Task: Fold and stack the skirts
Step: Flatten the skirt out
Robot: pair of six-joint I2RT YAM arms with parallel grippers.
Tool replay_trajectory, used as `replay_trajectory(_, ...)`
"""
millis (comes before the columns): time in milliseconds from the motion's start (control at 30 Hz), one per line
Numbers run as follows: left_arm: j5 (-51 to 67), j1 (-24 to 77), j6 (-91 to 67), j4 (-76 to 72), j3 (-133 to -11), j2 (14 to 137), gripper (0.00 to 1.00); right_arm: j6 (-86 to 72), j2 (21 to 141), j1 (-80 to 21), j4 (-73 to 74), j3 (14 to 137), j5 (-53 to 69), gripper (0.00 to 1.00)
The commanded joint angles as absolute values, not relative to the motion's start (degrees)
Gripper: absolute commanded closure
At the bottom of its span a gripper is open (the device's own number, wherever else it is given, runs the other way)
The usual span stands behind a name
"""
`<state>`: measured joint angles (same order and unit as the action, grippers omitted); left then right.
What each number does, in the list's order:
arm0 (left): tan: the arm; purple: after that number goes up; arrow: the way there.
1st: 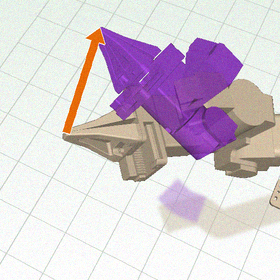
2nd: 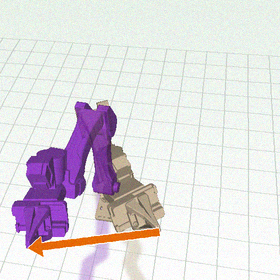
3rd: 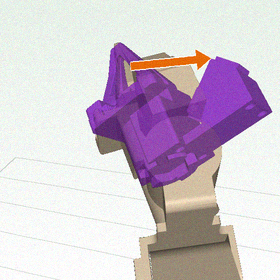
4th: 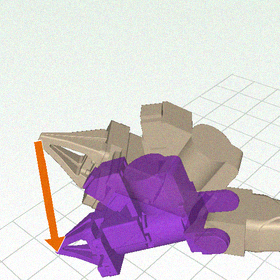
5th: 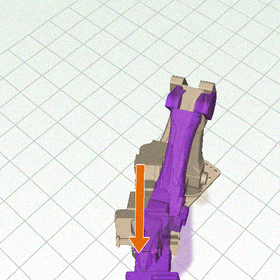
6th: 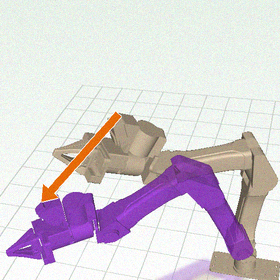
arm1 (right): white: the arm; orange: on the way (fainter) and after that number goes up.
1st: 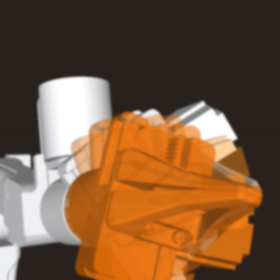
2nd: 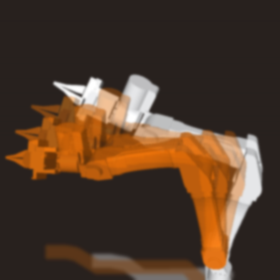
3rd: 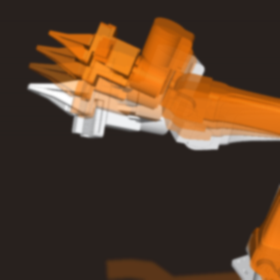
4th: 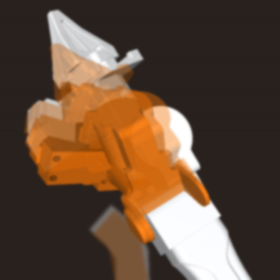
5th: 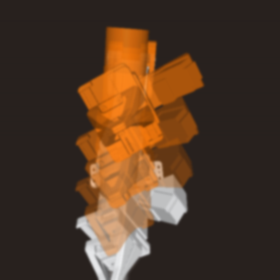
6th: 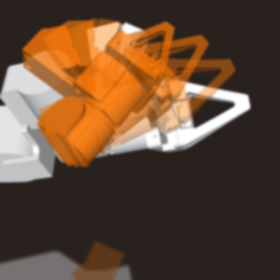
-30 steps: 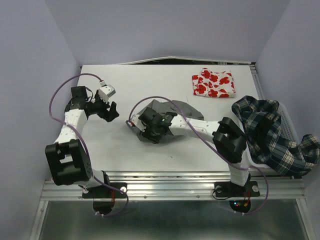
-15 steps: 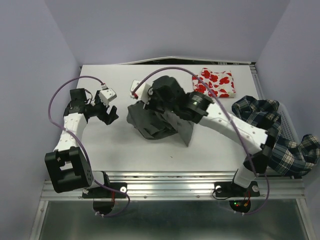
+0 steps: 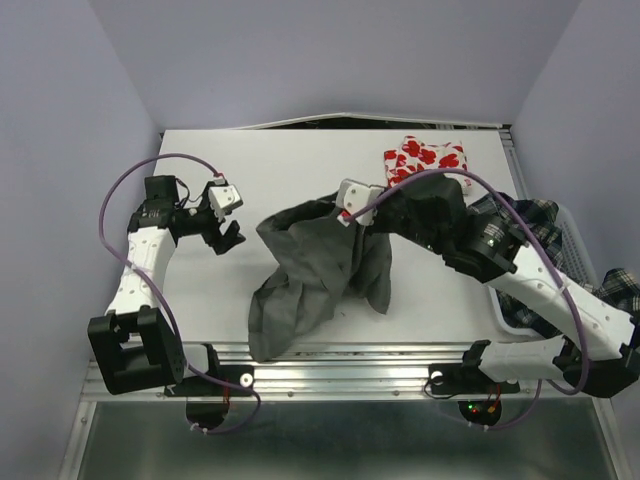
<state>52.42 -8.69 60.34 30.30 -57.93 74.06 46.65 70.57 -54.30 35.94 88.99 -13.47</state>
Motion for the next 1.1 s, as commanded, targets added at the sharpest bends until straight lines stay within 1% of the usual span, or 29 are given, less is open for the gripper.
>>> replay_trajectory(0,57.1,-7.7,65.9,39.2,-59.8,72.2,0.12,47.3,68.3,-54.3,33.7,77.5,-12.8,0.99)
replay_trajectory(100,57.5,-7.3,67.8,41.7,-59.2,72.7,0.11,46.5,67.9,-54.3,30.8,69.4,-13.1,0.99)
replay_trajectory(200,55.9,-2.3,66.6,44.9,-59.2,74.3,0.11,44.7,67.3,-54.3,29.5,66.4,-13.7,0.99)
replay_trajectory(233,55.3,-2.3,65.7,44.7,-59.1,74.8,0.11,44.6,67.2,-54.3,29.5,66.1,-13.9,0.99)
replay_trajectory(300,52.9,2.4,62.0,40.2,-57.9,76.5,0.11,44.7,67.0,-54.3,29.4,66.2,-14.3,0.99)
replay_trajectory(367,51.7,4.6,56.9,34.9,-57.0,79.1,0.11,44.8,66.6,-54.3,29.5,66.4,-15.1,0.99)
replay_trajectory(433,50.9,5.7,53.4,31.5,-57.3,81.2,0.11,45.5,65.5,-54.3,29.5,66.5,-15.4,0.99)
replay_trajectory(533,50.6,6.5,52.7,27.9,-59.0,86.3,0.11,46.5,63.5,-54.3,29.5,65.2,-15.9,0.99)
replay_trajectory(667,51.0,8.3,56.1,27.9,-65.6,93.7,0.12,46.9,60.3,-54.3,31.2,63.5,-18.5,0.99)
replay_trajectory(900,53.3,13.5,68.7,38.9,-77.0,106.2,0.16,45.7,59.6,-54.3,31.9,62.2,-20.1,0.99)
replay_trajectory(1067,56.5,16.3,72.6,43.1,-82.5,112.9,0.20,44.9,60.4,-54.3,31.9,62.7,-20.7,0.99)
